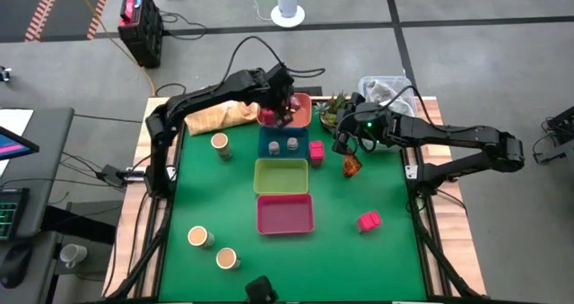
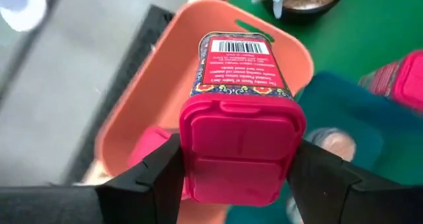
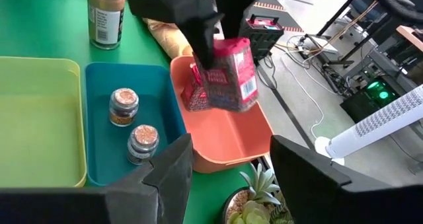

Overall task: Sort spices by type
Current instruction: Put the red seasoning can into the orange bin

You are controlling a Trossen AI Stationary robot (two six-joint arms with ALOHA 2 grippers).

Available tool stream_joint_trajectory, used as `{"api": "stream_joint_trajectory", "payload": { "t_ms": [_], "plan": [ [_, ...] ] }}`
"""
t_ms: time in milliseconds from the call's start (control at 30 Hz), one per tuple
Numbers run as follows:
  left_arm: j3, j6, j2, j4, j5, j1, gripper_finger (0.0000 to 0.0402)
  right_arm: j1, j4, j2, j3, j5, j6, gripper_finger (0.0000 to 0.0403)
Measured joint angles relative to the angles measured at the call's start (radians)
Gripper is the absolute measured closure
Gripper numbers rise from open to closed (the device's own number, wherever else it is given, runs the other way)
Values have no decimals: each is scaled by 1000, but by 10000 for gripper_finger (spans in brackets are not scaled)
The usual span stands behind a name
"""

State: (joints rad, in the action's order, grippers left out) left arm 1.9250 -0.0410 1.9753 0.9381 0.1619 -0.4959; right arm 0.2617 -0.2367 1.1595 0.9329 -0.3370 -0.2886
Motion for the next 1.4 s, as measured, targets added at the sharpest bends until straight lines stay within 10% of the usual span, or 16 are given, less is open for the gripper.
{"api": "stream_joint_trajectory", "payload": {
  "t_ms": [767, 1400],
  "plan": [
    [131, 403, 169, 156, -99, -76, 173, -59, 8, 0, 0, 1, -16, 168],
    [116, 356, 170, 114, -35, -58, 126, -81, 7, 0, 0, 1, -27, 168]
  ]
}}
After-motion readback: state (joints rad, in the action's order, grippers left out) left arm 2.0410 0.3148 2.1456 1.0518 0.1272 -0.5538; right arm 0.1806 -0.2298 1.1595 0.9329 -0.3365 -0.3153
